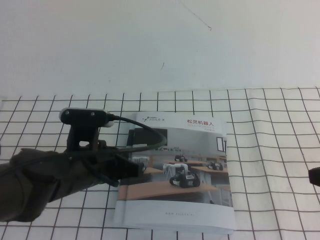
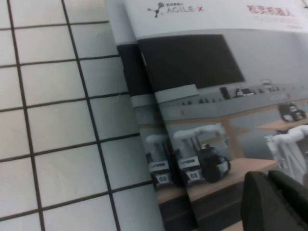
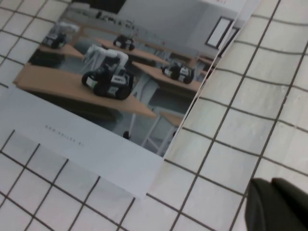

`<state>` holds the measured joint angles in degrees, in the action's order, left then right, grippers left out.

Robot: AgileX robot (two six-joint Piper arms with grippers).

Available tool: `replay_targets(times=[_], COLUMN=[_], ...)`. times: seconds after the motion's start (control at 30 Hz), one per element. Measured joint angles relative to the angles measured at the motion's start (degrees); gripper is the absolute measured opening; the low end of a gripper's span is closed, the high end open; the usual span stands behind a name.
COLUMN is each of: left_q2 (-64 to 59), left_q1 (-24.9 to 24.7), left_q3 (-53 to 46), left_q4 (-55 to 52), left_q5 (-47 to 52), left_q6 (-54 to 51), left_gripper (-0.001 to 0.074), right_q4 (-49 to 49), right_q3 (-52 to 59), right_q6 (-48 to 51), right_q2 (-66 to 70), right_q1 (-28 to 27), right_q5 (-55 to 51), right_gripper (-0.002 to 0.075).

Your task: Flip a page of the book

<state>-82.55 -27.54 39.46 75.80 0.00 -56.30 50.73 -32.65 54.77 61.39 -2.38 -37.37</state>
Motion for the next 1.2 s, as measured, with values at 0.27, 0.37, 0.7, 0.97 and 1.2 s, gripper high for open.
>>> replay_targets(times=[0.27, 0.37, 0.7, 0.97, 1.2], left_q2=[-12.07, -15.85, -21.75, -21.29, -17.96], left_q1=[-0.41, -0.41, -0.41, -0.41, -0.41], left_q3=[4.88, 6.92, 10.51, 10.77, 10.33], left_q4=[1.65, 1.76, 4.26, 4.48, 2.75], left_q5=[-3.44, -1.1, 3.11, 4.0, 4.94], left_q6=[-0.09, -0.09, -0.26, -0.26, -0.74], left_gripper=[-0.0003, -0.0003, -0.0003, -0.0003, -0.0003], right_q4=[22.4, 28.3, 29.75, 26.13, 23.56], right_q3=[-0.28, -1.99, -11.43, -16.57, -18.35], right_q6=[23.35, 28.28, 27.02, 20.79, 14.19], right_q2=[15.03, 19.66, 33.33, 38.33, 42.3], right_q1=[4.54, 8.82, 14.23, 14.23, 14.23], right_q5=[4.26, 6.9, 7.2, 6.12, 5.9], right_gripper=[-0.0002, -0.0002, 0.0079, 0.0349, 0.0371])
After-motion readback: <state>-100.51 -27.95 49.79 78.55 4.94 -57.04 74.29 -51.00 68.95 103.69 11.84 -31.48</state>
